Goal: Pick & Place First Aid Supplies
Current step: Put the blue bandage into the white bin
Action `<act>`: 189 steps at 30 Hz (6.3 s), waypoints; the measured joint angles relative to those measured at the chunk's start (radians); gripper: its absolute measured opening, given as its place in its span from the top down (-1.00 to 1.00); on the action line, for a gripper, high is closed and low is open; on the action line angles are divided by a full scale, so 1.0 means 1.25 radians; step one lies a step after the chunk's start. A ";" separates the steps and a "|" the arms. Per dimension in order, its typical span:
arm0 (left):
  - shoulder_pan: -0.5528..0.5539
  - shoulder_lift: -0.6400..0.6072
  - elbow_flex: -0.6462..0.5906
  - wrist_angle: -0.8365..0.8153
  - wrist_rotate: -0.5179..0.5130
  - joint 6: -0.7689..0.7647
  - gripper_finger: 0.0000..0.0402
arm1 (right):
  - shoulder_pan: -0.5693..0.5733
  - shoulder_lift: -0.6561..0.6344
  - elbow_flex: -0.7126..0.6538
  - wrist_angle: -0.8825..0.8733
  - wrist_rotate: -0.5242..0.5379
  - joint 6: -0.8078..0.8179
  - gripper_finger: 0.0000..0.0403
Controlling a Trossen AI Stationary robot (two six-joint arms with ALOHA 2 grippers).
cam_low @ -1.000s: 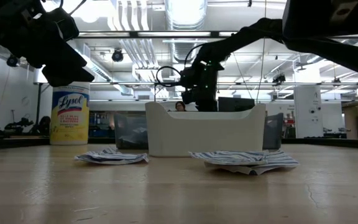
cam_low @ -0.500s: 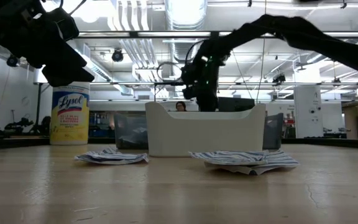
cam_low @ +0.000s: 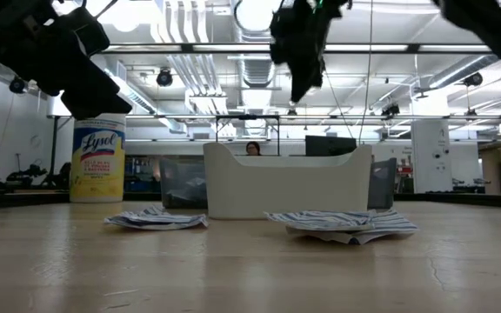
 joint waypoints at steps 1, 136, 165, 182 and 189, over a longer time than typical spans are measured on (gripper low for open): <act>0.000 0.000 0.000 0.000 0.001 0.004 0.02 | 0.010 -0.021 -0.006 0.000 0.001 0.010 0.83; 0.000 0.001 -0.026 0.007 0.155 0.078 0.02 | 1.004 -0.097 -0.859 0.589 -0.059 1.373 0.86; 0.000 0.001 -0.026 0.006 0.155 0.085 0.02 | 1.005 -0.307 -0.875 0.567 0.194 1.254 0.96; 0.000 0.001 -0.027 0.007 0.156 0.105 0.02 | 0.919 -0.414 -0.875 0.818 0.717 0.965 0.96; 0.000 -0.027 -0.027 0.007 0.192 0.106 0.02 | 0.777 -0.411 -0.860 0.829 0.595 0.958 0.96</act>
